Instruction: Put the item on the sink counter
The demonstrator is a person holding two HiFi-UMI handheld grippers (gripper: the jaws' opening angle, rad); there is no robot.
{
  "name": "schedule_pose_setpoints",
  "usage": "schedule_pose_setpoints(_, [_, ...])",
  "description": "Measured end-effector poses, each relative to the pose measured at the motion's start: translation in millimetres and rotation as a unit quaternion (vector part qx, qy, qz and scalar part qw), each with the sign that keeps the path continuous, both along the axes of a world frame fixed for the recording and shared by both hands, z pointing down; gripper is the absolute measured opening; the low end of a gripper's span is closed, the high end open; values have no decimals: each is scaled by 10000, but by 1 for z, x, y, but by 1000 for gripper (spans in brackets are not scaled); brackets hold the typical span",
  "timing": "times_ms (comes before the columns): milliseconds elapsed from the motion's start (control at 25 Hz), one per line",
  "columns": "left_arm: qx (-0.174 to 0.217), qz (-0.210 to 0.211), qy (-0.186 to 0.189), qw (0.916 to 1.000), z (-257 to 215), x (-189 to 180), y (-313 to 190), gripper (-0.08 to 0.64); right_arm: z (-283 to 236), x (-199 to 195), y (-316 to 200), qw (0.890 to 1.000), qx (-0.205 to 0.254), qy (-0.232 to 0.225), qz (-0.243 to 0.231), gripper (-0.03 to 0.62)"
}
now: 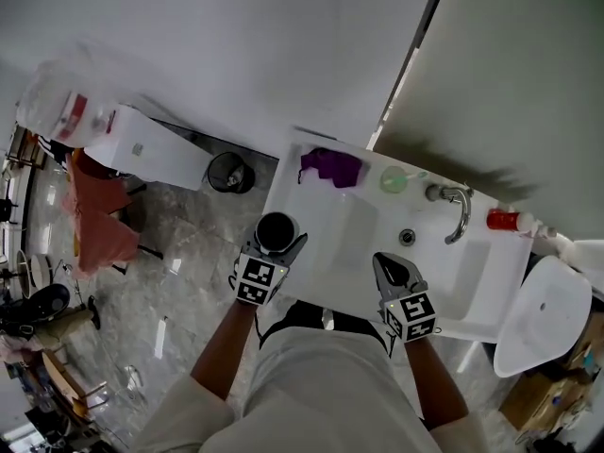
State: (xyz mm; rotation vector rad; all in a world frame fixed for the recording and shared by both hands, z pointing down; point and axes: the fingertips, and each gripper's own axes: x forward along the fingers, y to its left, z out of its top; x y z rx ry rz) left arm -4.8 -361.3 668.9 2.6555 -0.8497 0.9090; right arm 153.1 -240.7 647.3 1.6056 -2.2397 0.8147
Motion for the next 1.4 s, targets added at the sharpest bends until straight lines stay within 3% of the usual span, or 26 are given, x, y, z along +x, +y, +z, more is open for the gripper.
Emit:
schedule_pose_setpoints(440, [8, 692, -102, 9975, 61, 43, -35, 353, 19, 9, 5, 9969, -374, 94, 687, 11])
schedule_pose_setpoints(1160, [-44, 1150, -370, 9927, 163, 96, -73, 353, 39, 8, -3, 9890, -660, -43, 1326, 11])
schedule_pose_setpoints(1400, [-54, 1215, -474, 9914, 184, 102, -74, 353, 38, 5, -7, 9886, -685, -17, 1341, 11])
